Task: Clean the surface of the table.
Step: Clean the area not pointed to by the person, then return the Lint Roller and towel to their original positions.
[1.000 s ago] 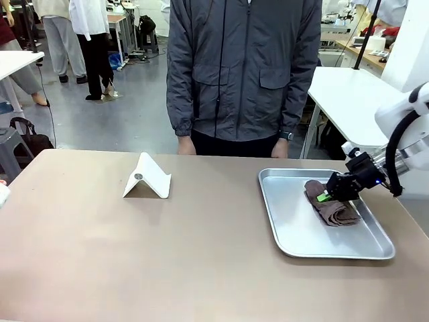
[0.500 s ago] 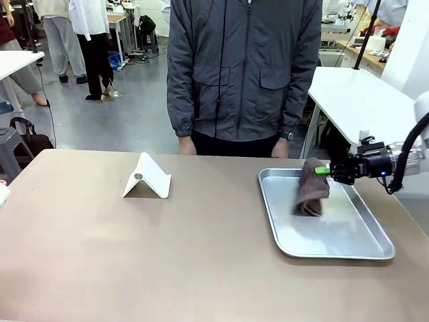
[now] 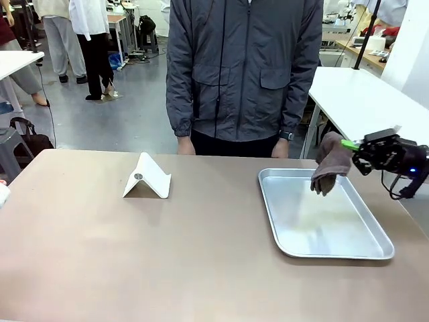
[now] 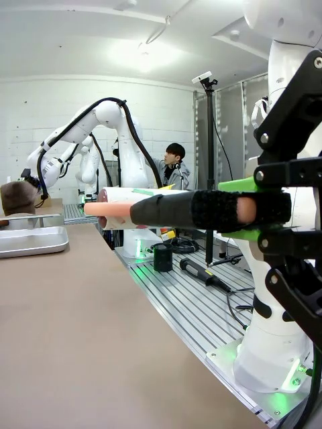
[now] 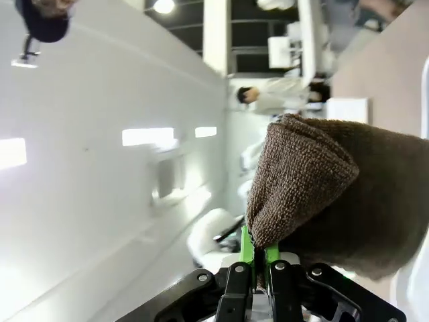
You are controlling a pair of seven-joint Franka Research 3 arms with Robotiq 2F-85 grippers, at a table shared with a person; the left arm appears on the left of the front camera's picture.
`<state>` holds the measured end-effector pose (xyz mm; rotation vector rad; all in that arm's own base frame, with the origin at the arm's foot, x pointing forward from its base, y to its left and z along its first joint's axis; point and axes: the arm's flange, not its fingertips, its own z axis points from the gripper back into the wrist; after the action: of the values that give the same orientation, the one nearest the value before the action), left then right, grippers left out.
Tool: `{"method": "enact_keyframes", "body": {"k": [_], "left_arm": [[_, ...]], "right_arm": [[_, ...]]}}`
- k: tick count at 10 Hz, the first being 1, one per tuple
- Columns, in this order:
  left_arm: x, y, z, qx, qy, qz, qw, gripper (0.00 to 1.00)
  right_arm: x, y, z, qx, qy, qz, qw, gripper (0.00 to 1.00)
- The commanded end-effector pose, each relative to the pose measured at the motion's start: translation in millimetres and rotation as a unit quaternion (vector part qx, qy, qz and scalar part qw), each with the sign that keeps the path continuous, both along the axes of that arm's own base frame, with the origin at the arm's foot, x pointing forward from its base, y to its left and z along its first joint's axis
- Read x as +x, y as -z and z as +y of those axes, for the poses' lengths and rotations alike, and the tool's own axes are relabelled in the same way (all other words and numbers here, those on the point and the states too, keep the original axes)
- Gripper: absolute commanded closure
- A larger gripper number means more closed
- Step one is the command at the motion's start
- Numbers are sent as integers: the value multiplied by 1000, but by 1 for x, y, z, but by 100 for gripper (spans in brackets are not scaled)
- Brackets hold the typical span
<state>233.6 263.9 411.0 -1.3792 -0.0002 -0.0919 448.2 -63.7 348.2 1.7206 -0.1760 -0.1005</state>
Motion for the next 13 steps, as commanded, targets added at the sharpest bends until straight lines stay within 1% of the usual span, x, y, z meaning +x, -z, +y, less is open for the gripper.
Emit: {"method": "enact_keyframes", "body": {"k": [1, 2, 3, 4, 13], "left_arm": [[-1, -7, 2, -6, -2, 2, 1000, 78], [-1, -7, 2, -6, -2, 2, 1000, 78], [-1, -7, 2, -6, -2, 2, 1000, 78], [-1, -7, 2, -6, -2, 2, 1000, 78], [-1, -7, 2, -6, -2, 2, 1000, 78]], "right_arm": [[-23, -17, -8, 3, -2, 45, 999, 93], [-35, -23, -4, -12, -11, 56, 998, 93], [-41, -26, 0, -39, 12, 52, 998, 93], [-21, -9, -8, 14, -10, 35, 999, 93], [-21, -9, -8, 14, -10, 35, 999, 93]]}}
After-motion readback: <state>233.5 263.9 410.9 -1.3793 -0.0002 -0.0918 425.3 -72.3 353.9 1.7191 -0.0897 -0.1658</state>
